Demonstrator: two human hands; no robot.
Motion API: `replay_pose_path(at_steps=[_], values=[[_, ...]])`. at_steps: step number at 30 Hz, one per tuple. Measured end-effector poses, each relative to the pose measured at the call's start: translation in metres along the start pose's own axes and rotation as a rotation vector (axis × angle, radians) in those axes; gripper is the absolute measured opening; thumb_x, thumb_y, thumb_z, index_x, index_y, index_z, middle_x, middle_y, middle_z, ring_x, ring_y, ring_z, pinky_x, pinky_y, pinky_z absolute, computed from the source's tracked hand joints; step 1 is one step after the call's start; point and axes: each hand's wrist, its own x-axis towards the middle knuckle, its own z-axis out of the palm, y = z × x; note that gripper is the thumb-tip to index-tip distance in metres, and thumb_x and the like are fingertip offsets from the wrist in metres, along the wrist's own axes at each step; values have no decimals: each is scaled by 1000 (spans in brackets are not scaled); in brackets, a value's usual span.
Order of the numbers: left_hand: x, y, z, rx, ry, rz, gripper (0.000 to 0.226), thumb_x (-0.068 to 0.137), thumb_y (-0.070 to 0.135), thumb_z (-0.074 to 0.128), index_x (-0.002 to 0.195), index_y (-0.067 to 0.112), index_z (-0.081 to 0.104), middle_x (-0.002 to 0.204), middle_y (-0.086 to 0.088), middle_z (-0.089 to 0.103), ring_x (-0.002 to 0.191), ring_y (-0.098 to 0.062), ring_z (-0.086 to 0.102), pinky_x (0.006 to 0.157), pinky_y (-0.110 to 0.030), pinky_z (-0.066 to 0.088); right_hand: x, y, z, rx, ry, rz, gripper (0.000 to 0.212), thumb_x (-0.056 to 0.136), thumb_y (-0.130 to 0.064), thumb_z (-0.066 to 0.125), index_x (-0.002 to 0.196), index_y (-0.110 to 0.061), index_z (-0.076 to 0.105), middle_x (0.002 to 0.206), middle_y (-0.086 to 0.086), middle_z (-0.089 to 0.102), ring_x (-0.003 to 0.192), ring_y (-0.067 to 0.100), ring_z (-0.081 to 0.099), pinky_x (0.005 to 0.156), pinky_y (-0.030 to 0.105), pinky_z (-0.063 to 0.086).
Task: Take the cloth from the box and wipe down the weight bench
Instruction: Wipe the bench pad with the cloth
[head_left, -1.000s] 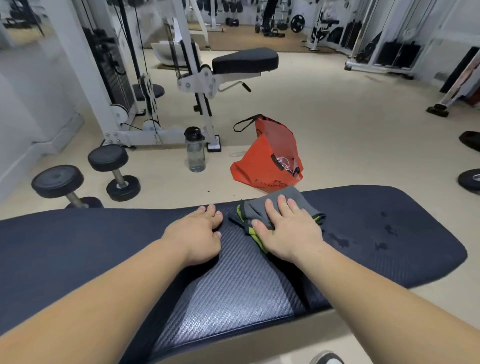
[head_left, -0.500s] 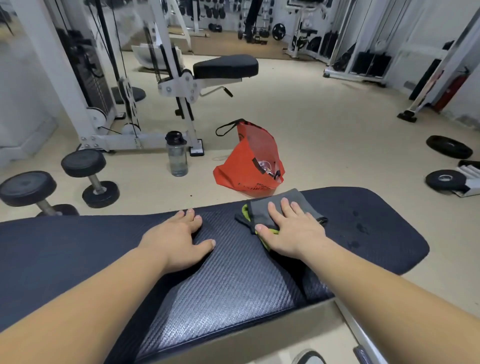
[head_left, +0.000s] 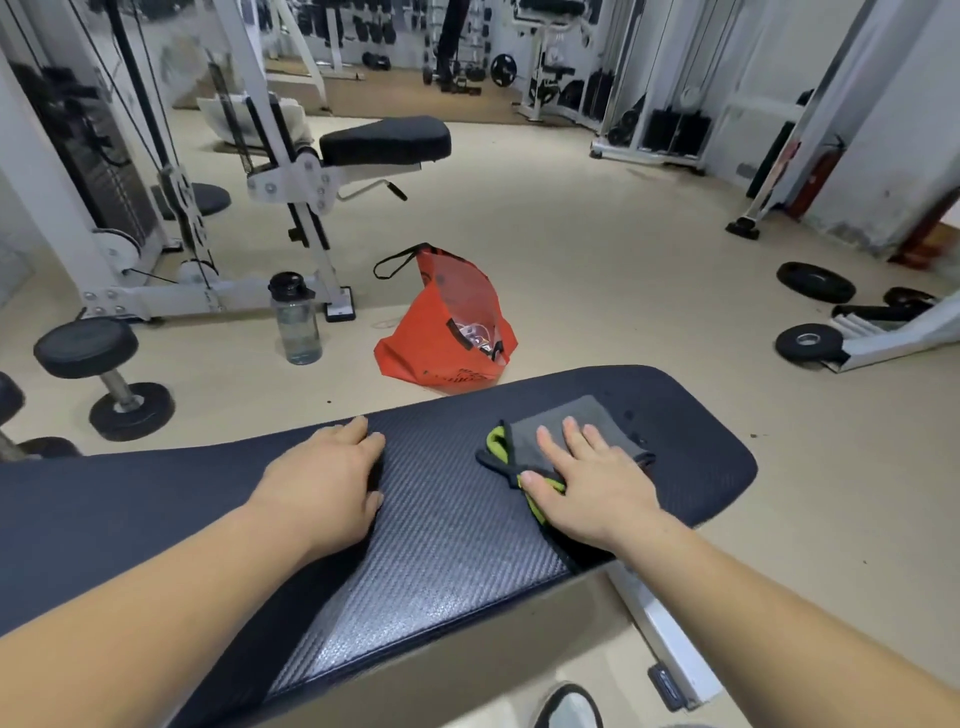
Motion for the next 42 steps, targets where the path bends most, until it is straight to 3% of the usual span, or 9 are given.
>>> replay_pose_path(at_steps=[6,10,16,22,26,31,35,38,42], values=[[18,65,-1,-92,-47,143,69,89,65,54,146,28,47,158,4,41,144,-22,38,110,-45,46,-73,24,11,-27,-55,-254,94,76,-87,3,164,-53,6,176,-13,-10,164,10,-9,133,36,0],[26,79,2,23,-92,141,62,87,74,47,129,31,59,125,7,53,120,-20,48,91,-41,53,-38,74,-4,63,-20,-52,78,93,-83,24,164,-51,14,177,-13,-1,164,10,-1,133,36,5],[28,80,5,-7,-97,125,65,87,74,46,136,33,56,133,8,50,126,-20,44,99,-41,50,4,71,4,66,57,269,77,101,-72,12,169,-37,4,179,4,-2,165,26,1,132,48,11],[31,82,3,23,-101,130,64,87,76,45,133,34,58,130,10,49,123,-18,45,92,-38,52,-57,71,5,-31,-12,-59,98,76,-95,5,164,-53,4,177,-11,-8,165,15,-6,133,41,4],[31,82,1,30,-95,126,65,86,77,44,134,34,58,128,10,49,121,-17,44,92,-39,52,-8,121,-16,44,-47,180,94,80,-97,23,163,-57,4,177,-14,-7,165,16,-4,132,50,8],[29,79,14,-19,-44,112,71,90,75,40,147,33,44,139,14,42,127,-16,39,95,-38,52,57,117,-19,150,25,462,92,88,-89,15,167,-43,5,179,4,-3,165,33,0,130,55,8],[21,76,34,-97,10,109,82,90,76,21,156,30,33,160,10,34,146,-17,29,114,-36,43,39,71,-17,31,34,164,86,93,-84,16,167,-44,3,179,3,-5,165,29,-1,131,54,5],[17,75,38,-131,22,95,88,85,74,14,146,25,54,154,3,52,142,-20,47,105,-37,50,1,60,-12,-4,-45,-103,94,79,-94,8,164,-53,4,178,-6,-7,165,20,-6,133,46,2],[18,75,36,-166,62,104,78,91,73,25,153,30,42,162,10,38,149,-14,32,108,-36,48,48,100,-37,42,-89,-5,83,90,-86,31,163,-54,9,177,-9,-7,164,17,-6,133,42,3]])
